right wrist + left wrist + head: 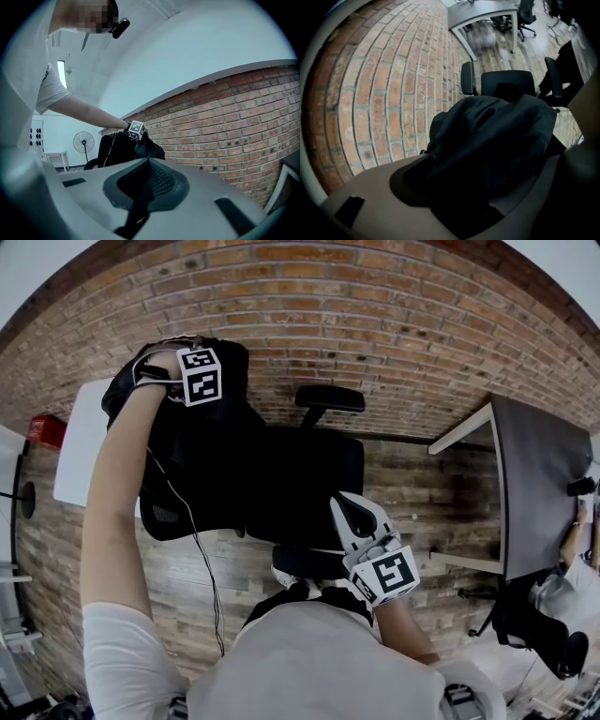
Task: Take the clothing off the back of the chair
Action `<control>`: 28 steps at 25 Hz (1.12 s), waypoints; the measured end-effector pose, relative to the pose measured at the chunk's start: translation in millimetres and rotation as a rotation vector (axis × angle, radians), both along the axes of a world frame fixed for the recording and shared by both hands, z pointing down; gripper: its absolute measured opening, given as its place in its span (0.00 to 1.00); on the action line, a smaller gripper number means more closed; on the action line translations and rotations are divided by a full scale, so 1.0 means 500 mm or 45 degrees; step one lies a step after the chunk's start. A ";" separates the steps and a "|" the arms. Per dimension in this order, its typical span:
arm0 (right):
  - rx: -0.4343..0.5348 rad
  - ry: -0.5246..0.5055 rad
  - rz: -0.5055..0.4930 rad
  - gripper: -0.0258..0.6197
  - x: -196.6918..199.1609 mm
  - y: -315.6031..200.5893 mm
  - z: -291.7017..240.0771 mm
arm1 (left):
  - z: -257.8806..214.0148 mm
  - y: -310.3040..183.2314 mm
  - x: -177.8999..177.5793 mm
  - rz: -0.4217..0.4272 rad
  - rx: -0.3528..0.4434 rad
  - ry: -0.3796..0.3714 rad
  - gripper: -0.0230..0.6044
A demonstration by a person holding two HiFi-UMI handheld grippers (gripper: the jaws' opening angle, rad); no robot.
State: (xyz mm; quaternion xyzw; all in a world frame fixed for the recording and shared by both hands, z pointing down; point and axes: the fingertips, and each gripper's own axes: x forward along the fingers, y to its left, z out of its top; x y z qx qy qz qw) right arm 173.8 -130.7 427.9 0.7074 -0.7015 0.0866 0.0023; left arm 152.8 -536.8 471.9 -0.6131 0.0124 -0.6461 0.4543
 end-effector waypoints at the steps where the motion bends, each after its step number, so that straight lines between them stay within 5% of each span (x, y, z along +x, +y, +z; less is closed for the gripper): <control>1: -0.001 0.001 0.000 0.07 0.001 0.002 0.000 | -0.005 -0.002 0.004 -0.024 0.002 0.038 0.47; 3: 0.000 0.001 0.001 0.07 0.004 0.006 -0.001 | -0.020 -0.002 0.014 -0.060 0.008 0.133 0.39; 6: 0.005 -0.001 -0.009 0.07 0.006 0.007 -0.003 | -0.048 0.006 0.028 -0.094 -0.008 0.302 0.10; 11: 0.029 -0.005 -0.054 0.07 -0.007 0.005 -0.016 | -0.069 0.018 0.015 -0.181 -0.038 0.451 0.08; 19: 0.062 -0.035 -0.098 0.07 -0.011 0.021 -0.031 | -0.264 0.010 -0.010 -0.453 -0.152 1.105 0.08; 24: 0.094 -0.043 -0.160 0.07 -0.027 0.018 -0.043 | -0.316 0.030 -0.054 -0.575 -0.318 1.376 0.08; 28: 0.110 -0.053 -0.201 0.07 -0.039 0.019 -0.055 | -0.377 0.054 -0.091 -0.583 -0.333 1.545 0.08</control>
